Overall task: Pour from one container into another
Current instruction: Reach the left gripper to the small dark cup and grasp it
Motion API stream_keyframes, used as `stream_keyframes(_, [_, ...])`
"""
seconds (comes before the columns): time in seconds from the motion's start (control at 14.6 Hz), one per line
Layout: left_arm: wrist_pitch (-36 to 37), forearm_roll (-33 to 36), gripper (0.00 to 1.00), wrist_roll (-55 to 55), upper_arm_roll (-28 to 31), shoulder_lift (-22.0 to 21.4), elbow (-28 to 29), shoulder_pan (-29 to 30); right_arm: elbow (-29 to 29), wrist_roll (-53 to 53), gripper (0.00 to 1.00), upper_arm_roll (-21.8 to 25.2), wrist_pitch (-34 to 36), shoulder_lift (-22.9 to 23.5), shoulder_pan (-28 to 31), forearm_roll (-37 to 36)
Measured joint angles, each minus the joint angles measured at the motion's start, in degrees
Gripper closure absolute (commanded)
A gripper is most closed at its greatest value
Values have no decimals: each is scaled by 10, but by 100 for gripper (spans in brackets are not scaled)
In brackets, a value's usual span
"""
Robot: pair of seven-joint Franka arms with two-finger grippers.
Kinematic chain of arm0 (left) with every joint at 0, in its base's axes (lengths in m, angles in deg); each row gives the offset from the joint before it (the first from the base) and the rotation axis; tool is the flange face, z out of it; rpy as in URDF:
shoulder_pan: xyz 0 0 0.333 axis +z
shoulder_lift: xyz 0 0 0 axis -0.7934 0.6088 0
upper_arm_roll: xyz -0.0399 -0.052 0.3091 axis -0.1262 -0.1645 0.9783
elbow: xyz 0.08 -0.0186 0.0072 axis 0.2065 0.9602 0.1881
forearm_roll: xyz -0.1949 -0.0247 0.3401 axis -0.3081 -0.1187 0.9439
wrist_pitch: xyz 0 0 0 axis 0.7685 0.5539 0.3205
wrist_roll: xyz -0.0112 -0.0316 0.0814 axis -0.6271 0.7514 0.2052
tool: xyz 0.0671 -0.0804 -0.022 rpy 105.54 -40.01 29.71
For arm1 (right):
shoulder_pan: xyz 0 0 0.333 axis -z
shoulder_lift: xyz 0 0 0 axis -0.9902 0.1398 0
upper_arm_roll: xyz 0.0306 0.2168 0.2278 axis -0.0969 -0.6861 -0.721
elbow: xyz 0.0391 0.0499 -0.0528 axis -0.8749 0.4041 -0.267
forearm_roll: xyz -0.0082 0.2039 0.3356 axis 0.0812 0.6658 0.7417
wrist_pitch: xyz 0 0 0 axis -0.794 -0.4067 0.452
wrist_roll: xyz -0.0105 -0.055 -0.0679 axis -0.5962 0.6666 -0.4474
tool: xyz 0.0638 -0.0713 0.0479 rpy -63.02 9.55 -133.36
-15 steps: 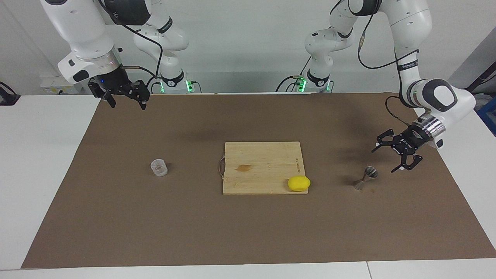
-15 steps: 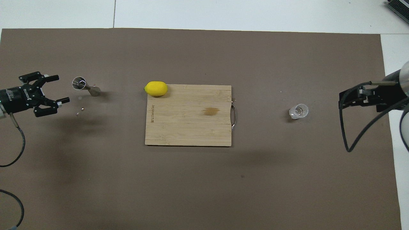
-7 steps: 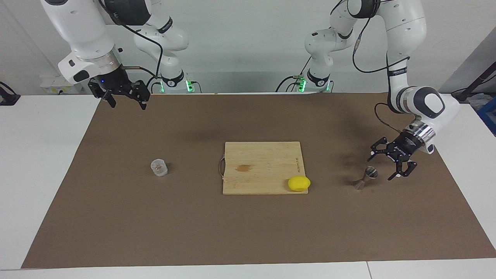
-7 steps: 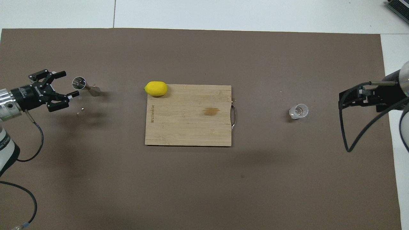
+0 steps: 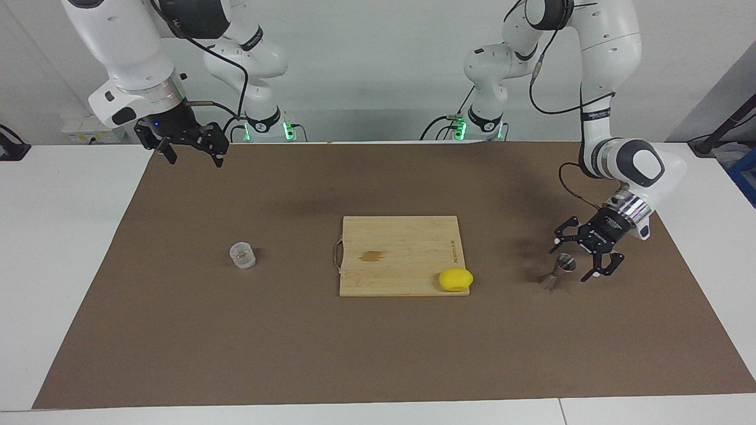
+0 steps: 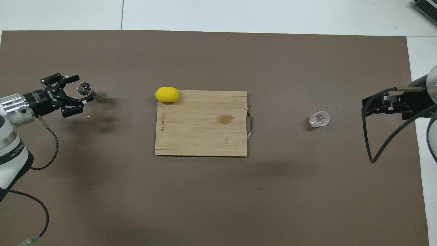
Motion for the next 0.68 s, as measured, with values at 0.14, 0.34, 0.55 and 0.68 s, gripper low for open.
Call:
stream_keyframes(0.14, [0, 0, 11, 0, 0, 0, 0, 0, 0, 0, 0, 0, 0, 0, 0, 0])
stream_keyframes(0.34, [-1, 0, 18, 0, 2, 0, 0, 1, 0, 0, 0, 0, 0, 0, 0, 0])
stream_keyframes(0.55, [-1, 0, 51, 0, 4, 0, 0, 1, 0, 0, 0, 0, 0, 0, 0, 0])
stream_keyframes(0.68, [-2, 0, 100, 0, 4, 0, 0, 1, 0, 0, 0, 0, 0, 0, 0, 0])
